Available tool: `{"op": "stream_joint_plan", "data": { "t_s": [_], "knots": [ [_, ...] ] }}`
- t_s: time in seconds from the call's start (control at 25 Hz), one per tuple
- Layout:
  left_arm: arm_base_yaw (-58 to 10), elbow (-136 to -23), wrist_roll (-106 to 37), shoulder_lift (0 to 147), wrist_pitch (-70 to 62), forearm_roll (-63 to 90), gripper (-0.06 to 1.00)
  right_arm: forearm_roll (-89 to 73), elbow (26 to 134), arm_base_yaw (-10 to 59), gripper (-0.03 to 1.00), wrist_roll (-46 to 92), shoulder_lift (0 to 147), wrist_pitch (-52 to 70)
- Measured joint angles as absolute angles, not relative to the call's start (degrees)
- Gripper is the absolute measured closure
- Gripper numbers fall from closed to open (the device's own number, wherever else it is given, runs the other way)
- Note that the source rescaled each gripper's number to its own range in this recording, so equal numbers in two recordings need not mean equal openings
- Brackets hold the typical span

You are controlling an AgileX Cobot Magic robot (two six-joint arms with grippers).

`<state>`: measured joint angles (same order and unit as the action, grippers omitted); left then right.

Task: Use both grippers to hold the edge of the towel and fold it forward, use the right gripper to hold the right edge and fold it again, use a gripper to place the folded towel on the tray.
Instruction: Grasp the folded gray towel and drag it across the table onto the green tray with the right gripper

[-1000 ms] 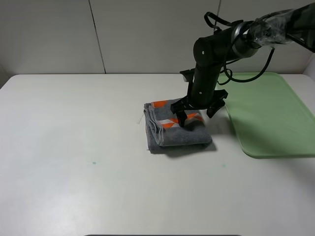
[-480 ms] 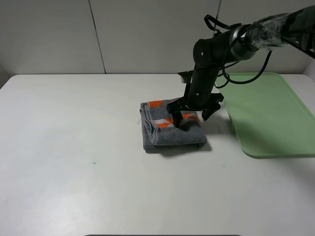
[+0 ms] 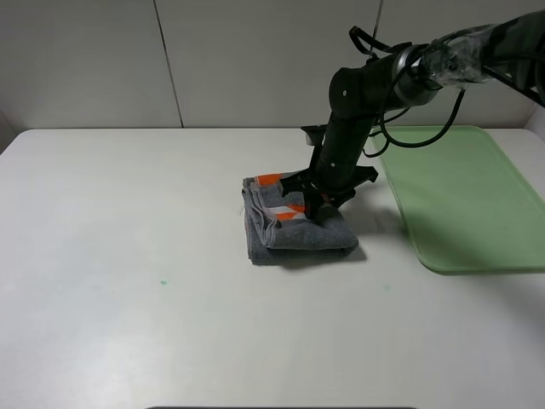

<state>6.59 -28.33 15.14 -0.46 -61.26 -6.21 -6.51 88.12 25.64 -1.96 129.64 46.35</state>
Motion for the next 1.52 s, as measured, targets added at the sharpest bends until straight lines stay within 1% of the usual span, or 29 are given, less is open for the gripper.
{"op": "stream_joint_plan", "data": {
  "t_s": [0.08,0.12,0.32,0.64,0.96,1.52],
  "knots": [
    [6.59,-28.33,15.14,-0.46,-61.26,-6.21,-0.06,-6.55,88.12,25.64,0.74,-1.96,129.64,46.33],
    [6.59,-28.33,15.14,-0.46,-61.26,-6.21,-0.06,-6.55,88.12,25.64,0.77,-1.96,129.64,46.33],
    [6.59,-28.33,15.14,-0.46,-61.26,-6.21,-0.06,-6.05,88.12,25.64,0.77,-1.96,129.18,46.21],
    [6.59,-28.33,15.14,-0.46,-61.26,-6.21,-0.06,-1.00,87.92,25.64,0.77,-2.16,127.41,47.00],
    [6.59,-28.33,15.14,-0.46,-61.26,-6.21,-0.06,4.18,92.28,25.33,0.77,-2.16,125.95,51.66],
    [6.59,-28.33,15.14,-0.46,-61.26,-6.21,-0.06,4.47,93.04,15.74,0.77,-0.60,125.07,54.58]
  ]
}}
